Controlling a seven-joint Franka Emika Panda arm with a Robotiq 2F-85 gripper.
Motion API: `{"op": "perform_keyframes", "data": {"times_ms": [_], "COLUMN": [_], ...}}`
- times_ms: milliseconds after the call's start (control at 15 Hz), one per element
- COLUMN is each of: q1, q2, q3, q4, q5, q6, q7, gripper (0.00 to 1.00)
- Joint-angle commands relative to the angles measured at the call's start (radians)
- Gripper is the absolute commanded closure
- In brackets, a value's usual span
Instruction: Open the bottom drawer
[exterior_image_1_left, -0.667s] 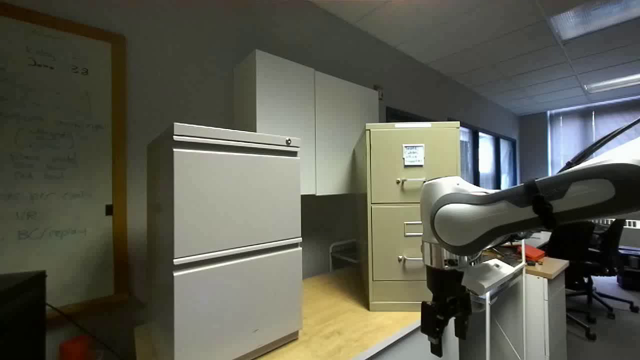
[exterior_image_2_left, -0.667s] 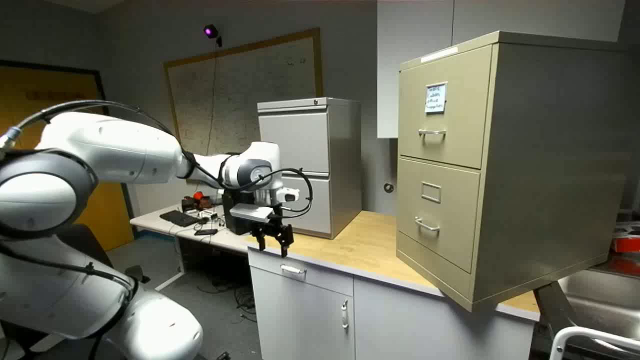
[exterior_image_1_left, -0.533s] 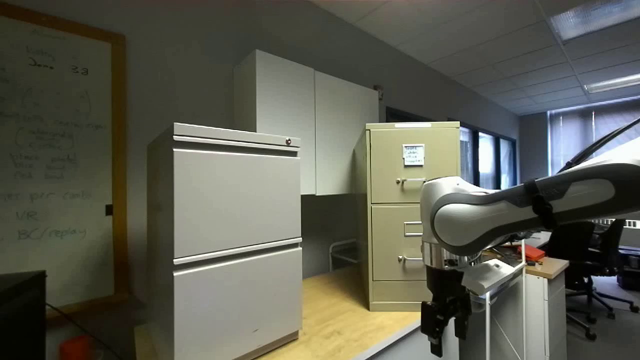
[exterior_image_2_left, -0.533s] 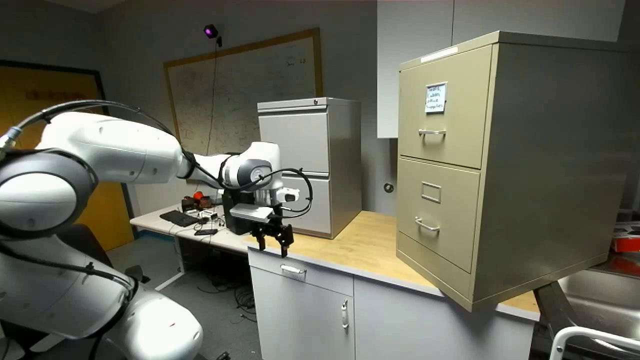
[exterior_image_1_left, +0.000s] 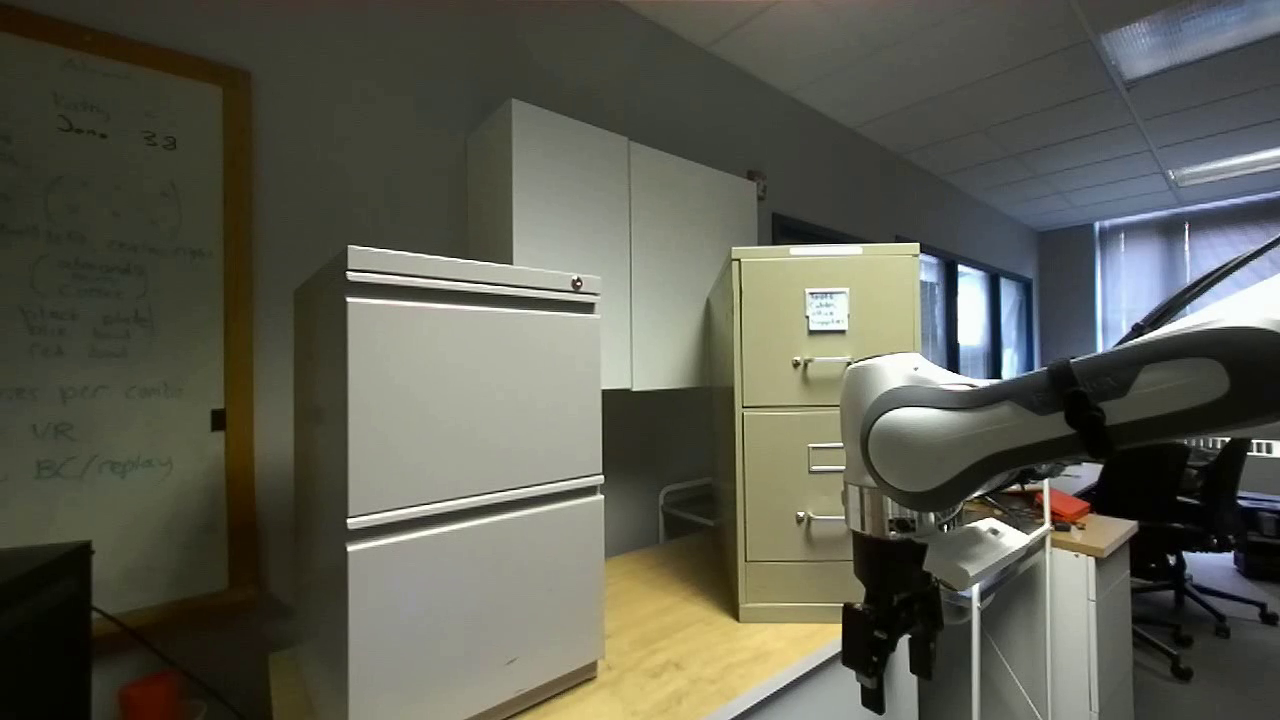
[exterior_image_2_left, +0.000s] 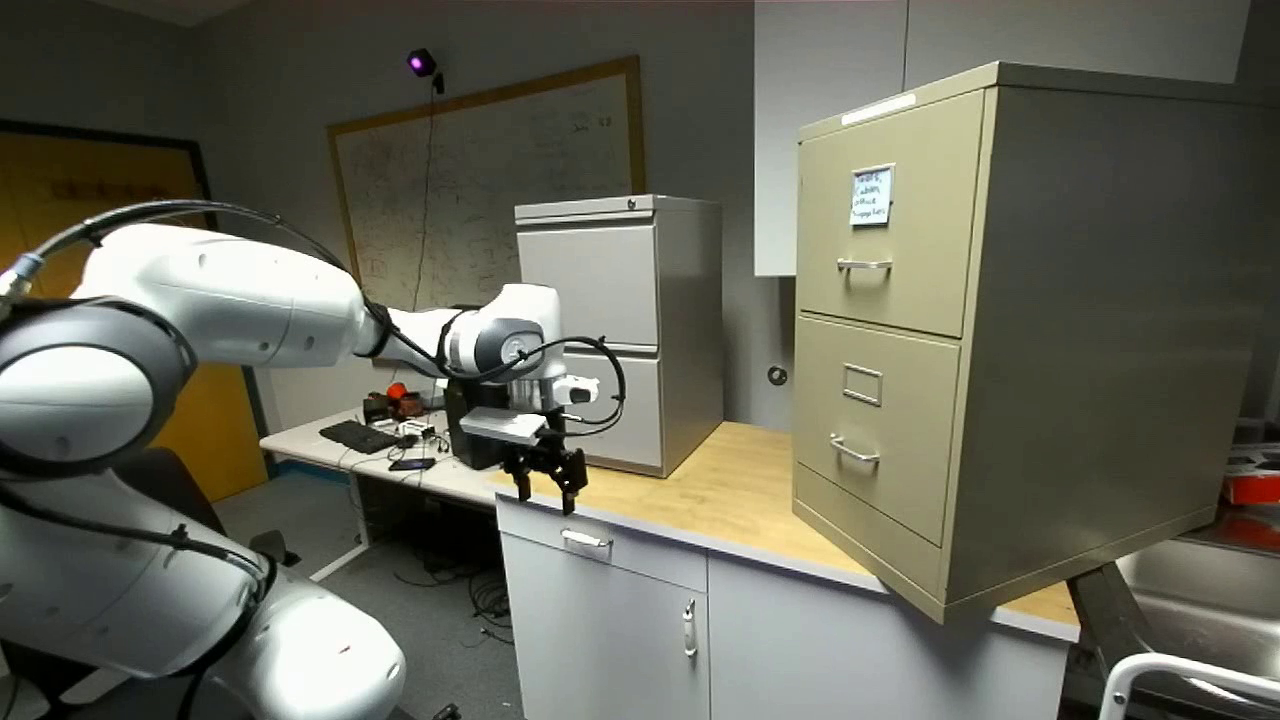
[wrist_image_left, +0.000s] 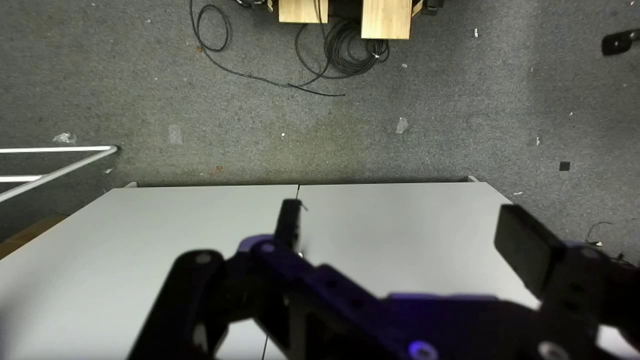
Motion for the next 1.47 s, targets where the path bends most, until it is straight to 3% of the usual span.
{"op": "perform_keyframes", "data": {"times_ms": [0,667,1400], "q1": [0.001,-0.011,-0.060], "q2": [0.000,0.063,0.228], "q3": [0.000,0.013,0.025], "q4": [0.002,0.057,0.309], "q5": [0.000,-0.033,-0.362], "q6": [-0.002,0.020,0.157], "q7": [0.000,0.021,0.012], "gripper": [0.00,0.00,0.00]}}
